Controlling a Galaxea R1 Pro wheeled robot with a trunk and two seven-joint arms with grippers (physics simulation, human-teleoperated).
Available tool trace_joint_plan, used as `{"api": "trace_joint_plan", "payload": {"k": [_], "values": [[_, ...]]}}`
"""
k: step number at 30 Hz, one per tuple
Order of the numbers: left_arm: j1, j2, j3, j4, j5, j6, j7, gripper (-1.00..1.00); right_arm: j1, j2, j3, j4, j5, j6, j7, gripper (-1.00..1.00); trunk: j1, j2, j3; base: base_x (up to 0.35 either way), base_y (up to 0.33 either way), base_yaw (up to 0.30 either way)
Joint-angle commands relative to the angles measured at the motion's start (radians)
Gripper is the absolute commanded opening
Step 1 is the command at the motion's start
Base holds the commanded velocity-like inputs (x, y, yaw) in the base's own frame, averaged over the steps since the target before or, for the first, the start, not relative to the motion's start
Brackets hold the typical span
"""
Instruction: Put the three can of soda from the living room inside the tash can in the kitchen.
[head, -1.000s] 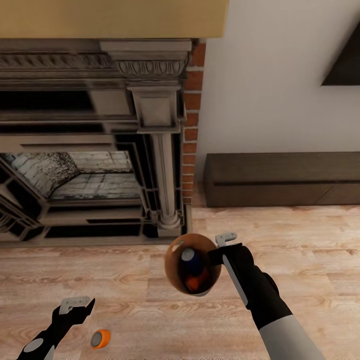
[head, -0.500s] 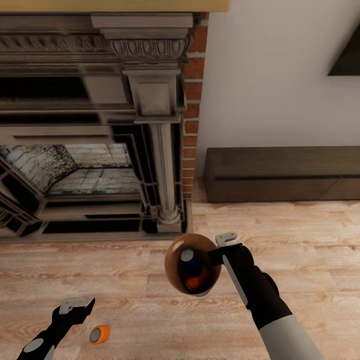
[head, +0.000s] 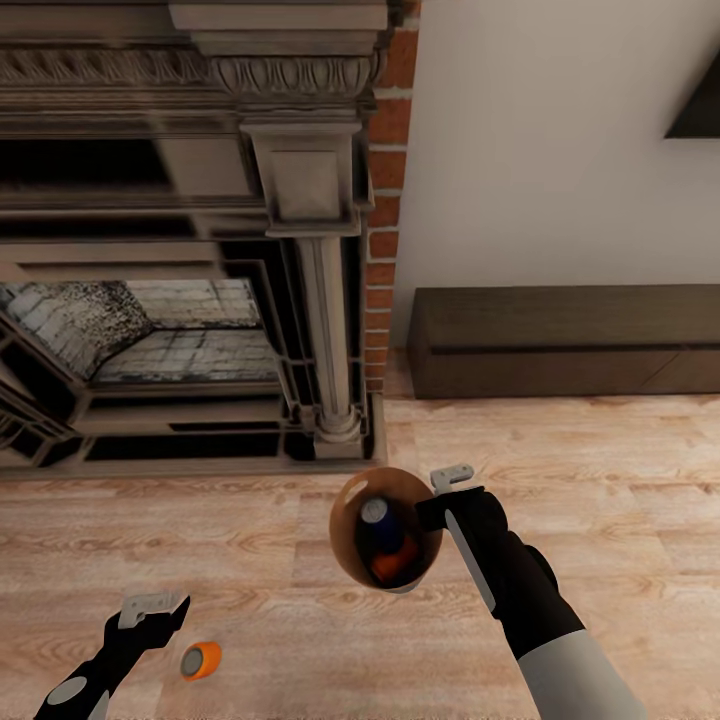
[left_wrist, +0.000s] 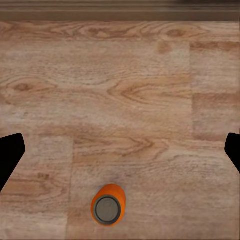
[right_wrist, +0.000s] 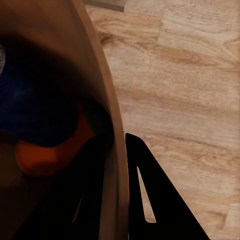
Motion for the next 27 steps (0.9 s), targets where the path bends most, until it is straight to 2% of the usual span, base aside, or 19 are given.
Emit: {"api": "trace_joint_plan", "payload": {"k": [1, 21, 27], "values": [[0.000, 0.000, 0.000, 0.000, 0.000, 0.000, 0.000, 1.00, 0.000, 0.001, 0.000, 0.000, -0.015, -0.001, 0.004, -1.00, 0.000, 0.000, -0.002, 0.000, 0.000, 0.000], [0.000, 0.000, 0.000, 0.000, 0.000, 0.000, 0.000, 1.00, 0.000, 0.000, 0.000, 0.000, -0.018, -0.001, 0.004, -1.00, 0.000, 0.000, -0.033, 0.000, 0.000, 0.000], [0.000, 0.000, 0.000, -0.001, 0.000, 0.000, -0.001, 1.00, 0.000, 0.000, 0.000, 0.000, -0.018, -0.001, 0.004, -1.00, 0.023, -0.042, -0.054, 0.000, 0.000, 0.000]]}}
